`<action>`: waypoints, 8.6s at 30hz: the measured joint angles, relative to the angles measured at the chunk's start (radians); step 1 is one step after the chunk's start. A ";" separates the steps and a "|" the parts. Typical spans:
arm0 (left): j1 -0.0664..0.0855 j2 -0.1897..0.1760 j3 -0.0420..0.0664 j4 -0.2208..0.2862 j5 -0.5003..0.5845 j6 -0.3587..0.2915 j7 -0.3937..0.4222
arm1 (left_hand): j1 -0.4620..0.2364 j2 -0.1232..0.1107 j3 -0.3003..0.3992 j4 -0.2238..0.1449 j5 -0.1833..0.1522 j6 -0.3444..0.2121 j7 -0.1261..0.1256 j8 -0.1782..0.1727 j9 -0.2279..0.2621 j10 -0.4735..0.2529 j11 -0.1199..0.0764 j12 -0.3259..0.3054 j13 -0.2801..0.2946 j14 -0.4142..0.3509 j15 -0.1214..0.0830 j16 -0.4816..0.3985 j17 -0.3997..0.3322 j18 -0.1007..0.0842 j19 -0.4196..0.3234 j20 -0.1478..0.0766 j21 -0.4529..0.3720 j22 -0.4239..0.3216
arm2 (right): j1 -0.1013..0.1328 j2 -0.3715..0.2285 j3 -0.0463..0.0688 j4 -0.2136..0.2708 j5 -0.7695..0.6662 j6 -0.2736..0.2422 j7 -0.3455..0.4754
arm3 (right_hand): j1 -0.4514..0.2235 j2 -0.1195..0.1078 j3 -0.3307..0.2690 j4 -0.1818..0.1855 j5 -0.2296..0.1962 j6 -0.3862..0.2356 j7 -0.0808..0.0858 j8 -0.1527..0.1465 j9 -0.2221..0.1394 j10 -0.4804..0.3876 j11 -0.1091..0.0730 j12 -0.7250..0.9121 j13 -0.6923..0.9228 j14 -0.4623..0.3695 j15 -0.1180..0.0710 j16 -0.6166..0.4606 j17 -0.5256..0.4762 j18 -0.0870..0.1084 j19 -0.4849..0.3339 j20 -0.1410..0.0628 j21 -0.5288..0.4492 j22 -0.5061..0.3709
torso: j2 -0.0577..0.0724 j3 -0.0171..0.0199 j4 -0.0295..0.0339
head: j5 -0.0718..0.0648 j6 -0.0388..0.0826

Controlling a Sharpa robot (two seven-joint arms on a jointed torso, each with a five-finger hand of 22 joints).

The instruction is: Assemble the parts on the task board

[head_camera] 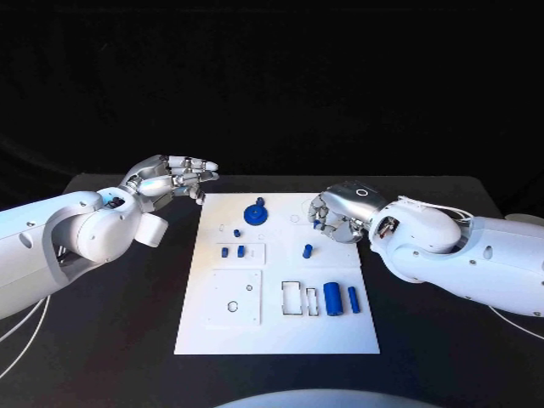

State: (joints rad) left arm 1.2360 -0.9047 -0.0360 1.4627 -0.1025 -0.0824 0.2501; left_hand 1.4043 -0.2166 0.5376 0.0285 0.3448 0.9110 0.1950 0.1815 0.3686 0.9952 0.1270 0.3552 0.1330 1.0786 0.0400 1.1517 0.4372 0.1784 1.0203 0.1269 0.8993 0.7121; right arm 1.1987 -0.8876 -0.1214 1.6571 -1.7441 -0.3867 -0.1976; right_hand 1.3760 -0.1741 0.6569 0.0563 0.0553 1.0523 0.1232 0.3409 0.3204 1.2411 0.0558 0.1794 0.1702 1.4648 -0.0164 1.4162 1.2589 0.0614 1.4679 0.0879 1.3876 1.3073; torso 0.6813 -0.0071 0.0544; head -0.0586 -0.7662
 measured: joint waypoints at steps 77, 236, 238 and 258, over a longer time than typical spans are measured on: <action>0.000 0.044 -0.005 -0.001 0.003 -0.045 0.018 | -0.008 0.008 -0.008 0.006 0.000 -0.005 0.005 0.000 -0.001 -0.010 0.003 0.011 0.001 -0.001 0.001 0.000 -0.007 0.000 -0.006 0.006 -0.011 -0.007 | -0.185 0.234 -0.017 -0.019 -0.007 -0.094 0.058 | -0.020 -0.012 0.005 -0.011 0.008 -0.008 0.001 0.003 0.004 0.009 0.000 -0.004 0.001 0.000 0.000 -0.001 -0.005 -0.009 0.000 0.000 0.000 0.000 | 0.001 -0.0019 0.0013 | 0.175 -0.068; 0.000 0.032 -0.013 -0.014 0.002 -0.023 -0.006 | -0.013 0.013 -0.004 0.010 0.000 -0.008 0.001 0.001 -0.003 -0.018 0.003 0.031 0.004 -0.001 0.001 0.000 -0.016 0.000 -0.006 0.006 -0.015 -0.013 | -0.018 -0.005 0.007 0.178 0.094 0.006 0.018 | 0.114 0.022 -0.131 0.106 -0.007 0.025 -0.004 -0.074 0.015 0.008 0.037 -0.066 -0.088 0.000 -0.004 -0.019 -0.077 0.007 -0.002 -0.009 -0.135 0.001 | -0.010 -0.0050 -0.0087 | 0.137 -0.041; 0.000 0.035 -0.013 -0.015 0.002 -0.023 -0.006 | -0.013 0.013 -0.004 0.010 0.000 -0.008 0.001 0.001 -0.003 -0.018 0.003 0.031 0.004 -0.001 0.001 0.000 -0.016 0.000 -0.006 0.006 -0.015 -0.013 | -0.019 0.015 0.008 0.191 0.098 -0.002 0.023 | 0.112 0.022 -0.128 0.103 -0.007 0.025 -0.004 -0.074 0.015 0.008 0.037 -0.066 -0.087 0.000 -0.004 -0.019 -0.077 0.007 -0.002 -0.009 -0.131 0.001 | -0.010 -0.0049 -0.0088 | 0.139 -0.041; 0.000 0.072 -0.013 -0.028 0.003 -0.023 -0.003 | -0.013 0.013 -0.004 0.010 0.000 -0.008 0.001 0.001 -0.003 -0.018 0.003 0.035 0.005 -0.005 0.005 0.000 -0.017 0.000 -0.006 0.006 -0.015 -0.012 | -0.122 0.230 -0.009 0.091 0.102 -0.030 0.085 | 0.092 0.016 -0.110 0.091 -0.007 0.019 -0.002 -0.076 0.041 0.012 0.040 -0.072 -0.088 0.000 -0.003 -0.019 -0.079 0.007 -0.002 -0.009 -0.131 0.001 | -0.008 -0.0063 -0.0082 | 0.165 -0.041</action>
State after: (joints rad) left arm 1.2362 -0.8329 -0.0494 1.4342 -0.0990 -0.1058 0.2472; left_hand 1.3912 -0.2034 0.5340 0.0386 0.3448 0.9026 0.1961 0.1821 0.3658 0.9776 0.1304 0.3900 0.1378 1.0739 0.0449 1.1519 0.4205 0.1784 1.0148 0.1325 0.8839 0.6996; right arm 1.0764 -0.6576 -0.1303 1.7477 -1.6421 -0.4164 -0.1124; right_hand 1.4680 -0.1582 0.5469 0.1475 0.0486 1.0715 0.1209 0.2652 0.3616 1.2531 0.0959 0.1078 0.0827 1.4650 -0.0198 1.3969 1.1800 0.0688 1.4661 0.0789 1.2567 1.3079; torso 0.6733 -0.0134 0.0461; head 0.1069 -0.8074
